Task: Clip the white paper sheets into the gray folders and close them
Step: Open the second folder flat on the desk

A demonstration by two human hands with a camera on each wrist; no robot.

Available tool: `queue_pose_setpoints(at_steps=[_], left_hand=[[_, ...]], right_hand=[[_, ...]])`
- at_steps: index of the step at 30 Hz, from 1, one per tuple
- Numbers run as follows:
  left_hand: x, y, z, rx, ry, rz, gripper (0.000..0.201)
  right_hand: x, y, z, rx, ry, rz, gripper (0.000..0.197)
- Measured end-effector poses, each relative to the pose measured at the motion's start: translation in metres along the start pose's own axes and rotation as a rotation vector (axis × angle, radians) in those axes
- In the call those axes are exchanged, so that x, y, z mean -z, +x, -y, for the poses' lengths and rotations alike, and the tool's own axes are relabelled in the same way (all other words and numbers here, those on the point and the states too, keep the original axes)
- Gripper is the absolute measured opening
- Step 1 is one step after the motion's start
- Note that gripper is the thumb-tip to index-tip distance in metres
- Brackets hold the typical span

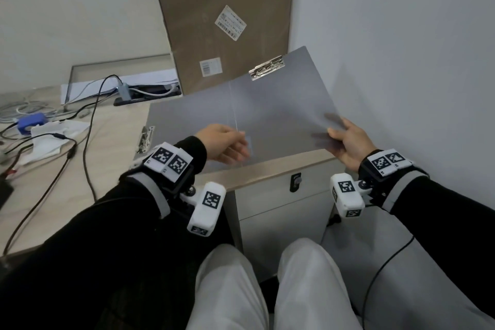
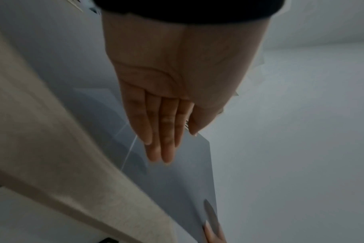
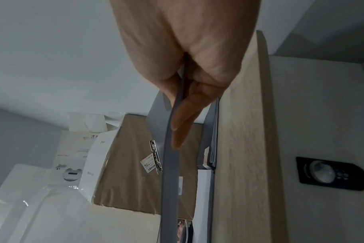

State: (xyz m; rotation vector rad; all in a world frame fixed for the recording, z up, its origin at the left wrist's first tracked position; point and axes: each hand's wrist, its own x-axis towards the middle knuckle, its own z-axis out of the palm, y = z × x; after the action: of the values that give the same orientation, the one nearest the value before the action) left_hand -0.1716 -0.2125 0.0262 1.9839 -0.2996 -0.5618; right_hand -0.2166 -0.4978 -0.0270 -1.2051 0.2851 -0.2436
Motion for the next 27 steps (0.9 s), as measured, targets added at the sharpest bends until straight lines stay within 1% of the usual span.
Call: queue_pose_setpoints(at_steps=[2,4,6,9,11,13,15,18,21,24,25,27], left_hand=[[-0.002,0.008,-0.007,-0.021,0.015,-0.048,0.020],[-0.005,0.018,-0.007,-0.017,0.136,-0.102,0.019],[-0.008,0.026,-0.005,-0.019,0.351,-0.136,0.032],[-0.017,0.036,0.000,0.010,0.627,-0.054,0.051],[-0.025,0.046,0.005,0.034,0.737,-0.019,0.061],[-0.031,0.056,0.012,0.076,0.820,-0.031,0.068],[-0.037,0.065,0.021,0.115,0.858,-0.038,0.072],[-0.042,0.070,0.035,0.165,0.884,0.001,0.077],[-0.044,0.072,0.045,0.186,0.894,0.033,0.084],[-0.045,0.067,0.045,0.193,0.913,0.089,0.083],[-0.045,0.064,0.045,0.192,0.921,0.109,0.082],[-0.044,0.060,0.046,0.184,0.921,0.135,0.082]], right_hand=[[0.003,-0.004,-0.001,-0.012,-0.013,0.024,0.039],[0.006,-0.008,-0.004,-0.027,-0.036,0.057,0.037],[0.010,-0.011,-0.005,-0.044,-0.064,0.095,0.035],[0.017,-0.016,-0.008,-0.071,-0.156,0.138,0.036],[0.023,-0.017,-0.011,-0.087,-0.204,0.142,0.035],[0.030,-0.018,-0.013,-0.104,-0.230,0.148,0.035],[0.035,-0.021,-0.014,-0.127,-0.256,0.175,0.036],[0.045,-0.025,-0.014,-0.178,-0.268,0.238,0.035],[0.057,-0.025,-0.016,-0.217,-0.287,0.284,0.036],[0.061,-0.027,-0.012,-0.258,-0.361,0.310,0.038],[0.061,-0.027,-0.010,-0.271,-0.404,0.324,0.044],[0.062,-0.027,-0.002,-0.319,-0.517,0.356,0.063]])
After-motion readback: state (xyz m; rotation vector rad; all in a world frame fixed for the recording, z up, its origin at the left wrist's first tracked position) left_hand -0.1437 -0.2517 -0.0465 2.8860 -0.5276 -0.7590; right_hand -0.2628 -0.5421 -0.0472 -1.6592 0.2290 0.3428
